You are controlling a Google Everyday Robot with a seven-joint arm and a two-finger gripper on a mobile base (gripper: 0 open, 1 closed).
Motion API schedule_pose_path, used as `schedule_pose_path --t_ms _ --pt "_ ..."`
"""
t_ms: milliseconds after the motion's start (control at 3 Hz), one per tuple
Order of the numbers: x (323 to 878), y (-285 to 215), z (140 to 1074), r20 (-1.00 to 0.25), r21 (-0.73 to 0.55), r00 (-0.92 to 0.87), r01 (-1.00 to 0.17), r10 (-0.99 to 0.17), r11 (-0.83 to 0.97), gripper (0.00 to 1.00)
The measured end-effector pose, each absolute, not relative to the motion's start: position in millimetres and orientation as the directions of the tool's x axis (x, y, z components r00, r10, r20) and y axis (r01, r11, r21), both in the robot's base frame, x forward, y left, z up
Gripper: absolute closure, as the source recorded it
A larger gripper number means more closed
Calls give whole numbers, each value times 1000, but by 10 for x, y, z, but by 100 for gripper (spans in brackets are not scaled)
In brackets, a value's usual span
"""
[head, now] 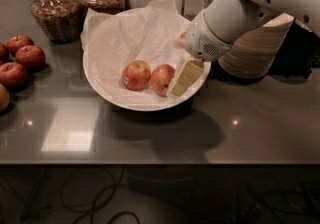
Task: Pick apple from white bowl
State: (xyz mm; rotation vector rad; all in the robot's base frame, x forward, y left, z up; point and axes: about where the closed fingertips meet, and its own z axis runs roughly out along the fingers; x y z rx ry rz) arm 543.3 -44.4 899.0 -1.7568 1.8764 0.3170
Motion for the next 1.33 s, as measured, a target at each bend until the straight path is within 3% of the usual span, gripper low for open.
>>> schedule_pose_path --t_ms 333,1333 --pt "5440 -366 8893 -526 -179 7 -978 -851 103 27" --pt "5472 -331 8740 -517 -162 3 -982 -856 94 28"
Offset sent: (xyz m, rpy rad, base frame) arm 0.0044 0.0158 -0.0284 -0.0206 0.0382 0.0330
